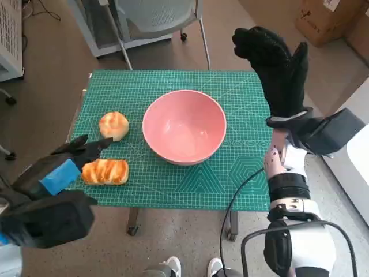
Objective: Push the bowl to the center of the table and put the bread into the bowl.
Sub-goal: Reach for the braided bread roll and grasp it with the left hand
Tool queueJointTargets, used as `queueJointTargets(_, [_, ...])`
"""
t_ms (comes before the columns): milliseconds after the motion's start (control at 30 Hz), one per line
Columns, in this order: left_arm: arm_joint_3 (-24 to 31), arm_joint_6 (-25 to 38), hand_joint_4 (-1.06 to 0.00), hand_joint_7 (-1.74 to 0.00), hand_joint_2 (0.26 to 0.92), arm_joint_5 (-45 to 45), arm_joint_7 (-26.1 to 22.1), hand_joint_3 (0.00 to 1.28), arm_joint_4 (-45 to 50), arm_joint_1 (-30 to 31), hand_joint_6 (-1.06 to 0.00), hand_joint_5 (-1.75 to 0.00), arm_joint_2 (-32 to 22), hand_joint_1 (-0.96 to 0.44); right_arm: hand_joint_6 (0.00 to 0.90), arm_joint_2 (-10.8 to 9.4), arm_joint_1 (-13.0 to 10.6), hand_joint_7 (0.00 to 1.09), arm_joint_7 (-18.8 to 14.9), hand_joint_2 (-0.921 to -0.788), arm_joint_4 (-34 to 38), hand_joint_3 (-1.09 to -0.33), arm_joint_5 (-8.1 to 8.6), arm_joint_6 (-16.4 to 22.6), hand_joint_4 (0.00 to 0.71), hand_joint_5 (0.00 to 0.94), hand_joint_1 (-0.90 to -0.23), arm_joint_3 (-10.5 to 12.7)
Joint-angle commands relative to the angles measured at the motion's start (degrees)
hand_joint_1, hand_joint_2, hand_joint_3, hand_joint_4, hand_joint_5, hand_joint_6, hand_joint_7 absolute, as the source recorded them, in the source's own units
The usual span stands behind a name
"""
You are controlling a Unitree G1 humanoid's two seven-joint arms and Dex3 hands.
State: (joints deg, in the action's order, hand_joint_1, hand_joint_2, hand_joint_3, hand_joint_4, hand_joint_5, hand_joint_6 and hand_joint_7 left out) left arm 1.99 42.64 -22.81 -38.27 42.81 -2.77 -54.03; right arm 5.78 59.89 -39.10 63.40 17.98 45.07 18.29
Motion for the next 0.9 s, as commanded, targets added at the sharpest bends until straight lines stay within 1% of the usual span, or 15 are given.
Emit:
queueJointTargets(33, [-2.6,0.2,-0.08,-0.02,0.687,-2.0,0.7,0.02,-2.3,-1.5,-0.28,-0.01,0.0,0.18,0.381,-0.4,-1.3,0.03,-0.1,-0.921,0.9,-0.621,0.34,-0.3,0.269,0.005,-0.670,0.1])
queueJointTargets(300, [-6.4,-1.3,-0.12,-0.01,0.688,-3.9,2.3,0.02,-7.6,-3.8,-0.31,-0.01,1.6,0.13,0.382,-0.1,-1.5,0.03,-0.5,-0.921,1.2,-0.618,0.55,-0.6,0.270,0.004,-0.670,0.3])
queueJointTargets(533, [-10.2,-4.3,-0.12,-0.01,0.697,-6.0,5.2,0.02,-16.6,-7.2,-0.33,0.00,4.0,0.10,0.384,0.4,-1.8,0.02,-0.7,-0.921,1.2,-0.617,0.84,-1.0,0.270,0.003,-0.674,0.6])
queueJointTargets(900, [-13.5,-8.2,-0.16,-0.02,0.718,-9.4,9.0,0.03,-26.9,-10.4,-0.37,-0.01,7.3,0.05,0.387,0.6,-2.1,0.02,-0.8,-0.921,0.9,-0.615,1.12,-1.7,0.273,0.003,-0.678,1.0])
